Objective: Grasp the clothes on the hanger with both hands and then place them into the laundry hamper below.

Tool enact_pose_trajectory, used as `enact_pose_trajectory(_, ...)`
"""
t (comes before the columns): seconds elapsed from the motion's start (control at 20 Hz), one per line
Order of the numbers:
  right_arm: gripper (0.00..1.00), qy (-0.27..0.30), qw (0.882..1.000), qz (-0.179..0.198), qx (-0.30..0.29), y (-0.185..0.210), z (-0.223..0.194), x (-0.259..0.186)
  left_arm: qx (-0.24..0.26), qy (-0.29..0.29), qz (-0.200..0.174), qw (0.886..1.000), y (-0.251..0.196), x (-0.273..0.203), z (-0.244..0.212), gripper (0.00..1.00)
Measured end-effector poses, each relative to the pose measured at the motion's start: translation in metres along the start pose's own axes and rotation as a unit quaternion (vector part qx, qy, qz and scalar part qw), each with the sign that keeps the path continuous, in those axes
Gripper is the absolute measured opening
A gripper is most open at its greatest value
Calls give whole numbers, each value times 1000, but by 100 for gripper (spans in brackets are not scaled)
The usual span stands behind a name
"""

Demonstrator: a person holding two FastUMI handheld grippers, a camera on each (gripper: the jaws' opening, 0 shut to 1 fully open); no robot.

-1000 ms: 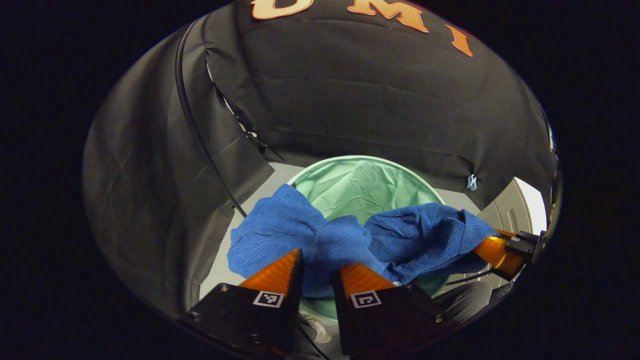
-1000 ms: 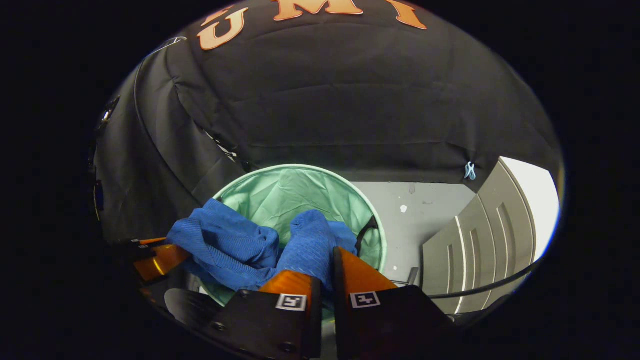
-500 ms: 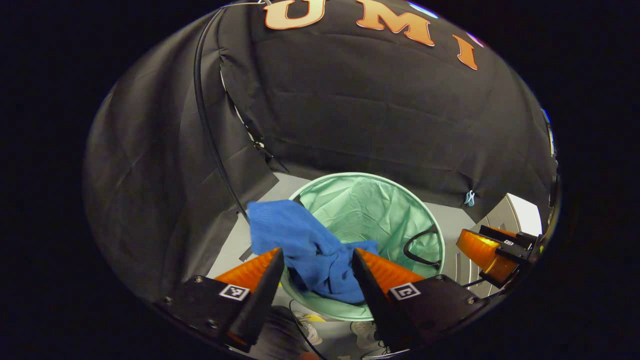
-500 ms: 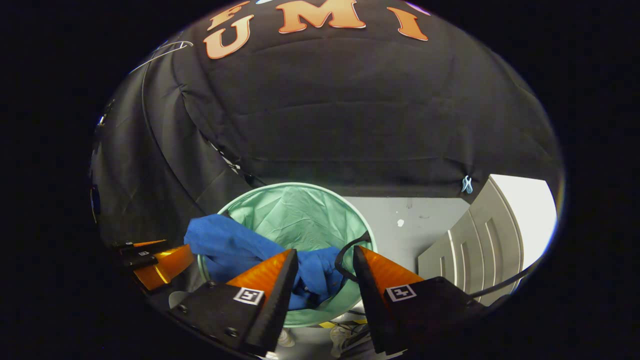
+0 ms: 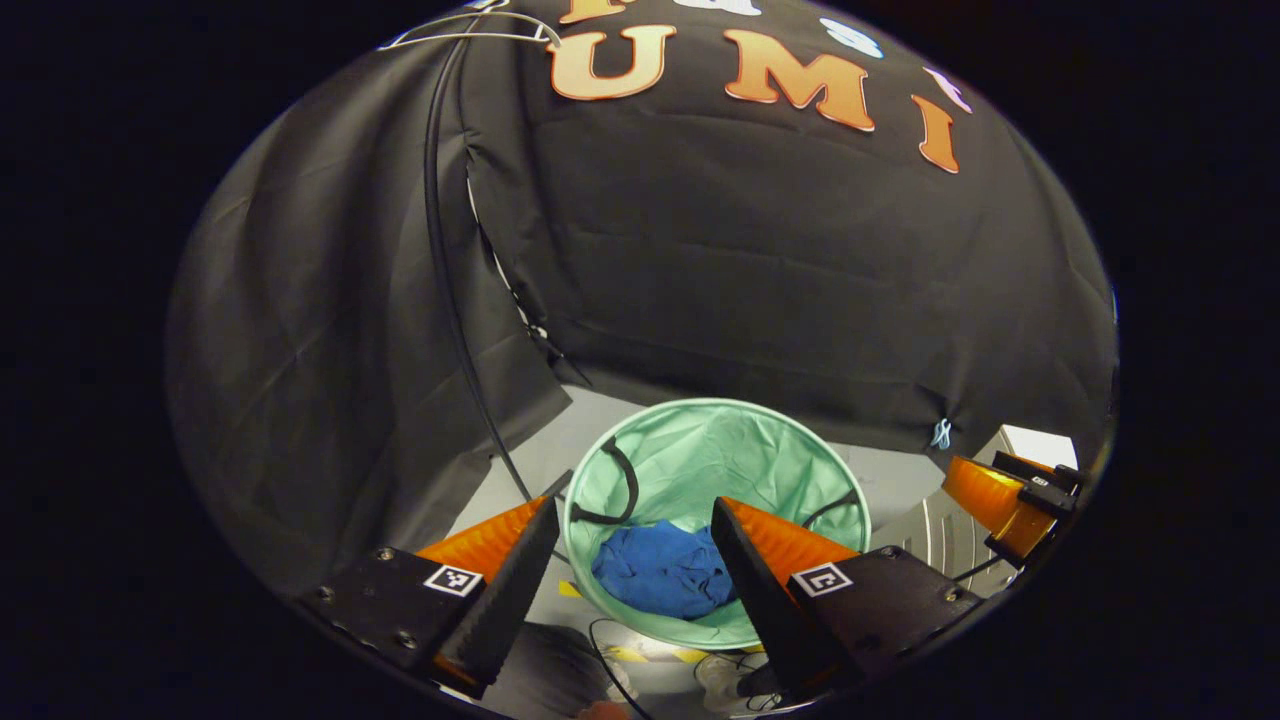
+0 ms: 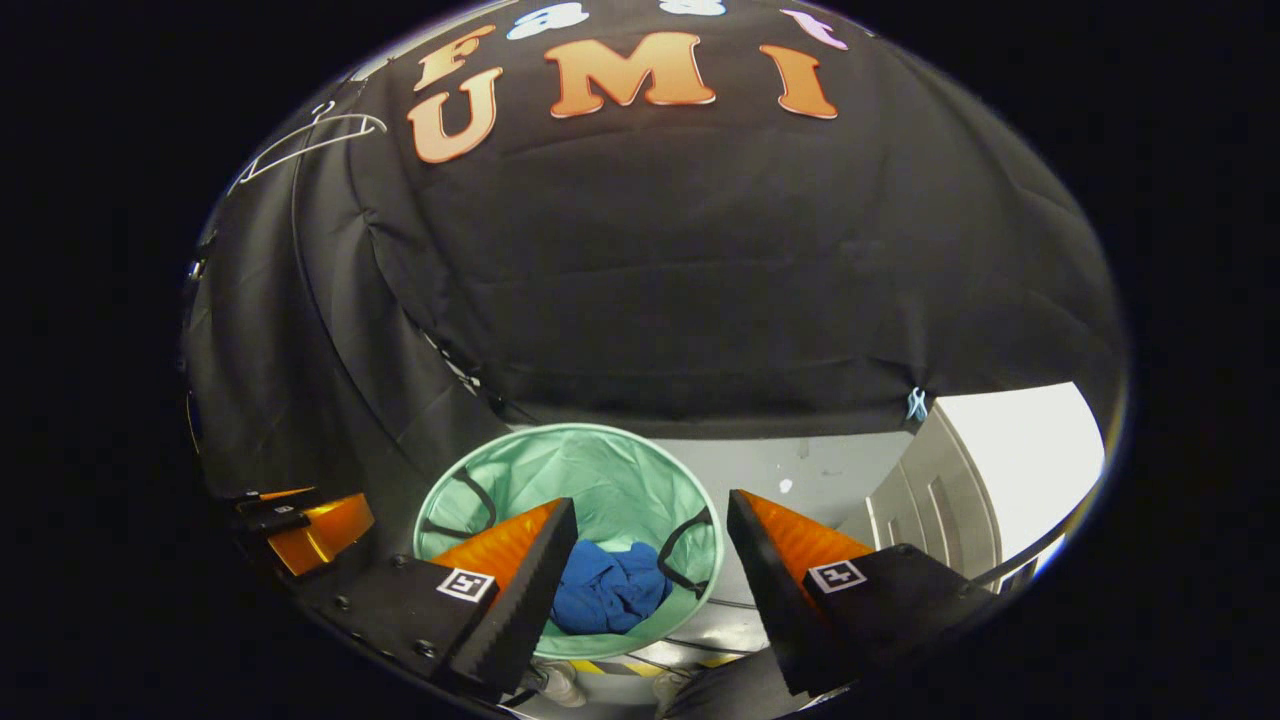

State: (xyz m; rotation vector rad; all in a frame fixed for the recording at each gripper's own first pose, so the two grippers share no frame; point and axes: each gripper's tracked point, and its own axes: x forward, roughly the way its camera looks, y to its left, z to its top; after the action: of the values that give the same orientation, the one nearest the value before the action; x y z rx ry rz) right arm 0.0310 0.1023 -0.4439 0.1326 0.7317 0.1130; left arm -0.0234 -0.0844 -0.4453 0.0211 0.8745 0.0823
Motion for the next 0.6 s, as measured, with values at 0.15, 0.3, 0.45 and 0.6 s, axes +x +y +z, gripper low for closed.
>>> enact_pose_trajectory(0.15,98,-30,1000,-5,-5,-5,27,-22,-11,-34,-2,999,1,-18,31,98)
enact_pose_trajectory(0.3,99,-62,998,-9,0,-13,53,-45,-18,-75,-8,997,6,-38,62,98)
enact_pose_trajectory(0.45,98,-98,995,-15,-2,-18,80,-67,-18,-124,-9,992,8,-61,93,97)
enact_pose_trajectory(0.6,98,-132,991,-22,-5,-23,103,-86,-24,-166,-13,986,12,-85,123,96)
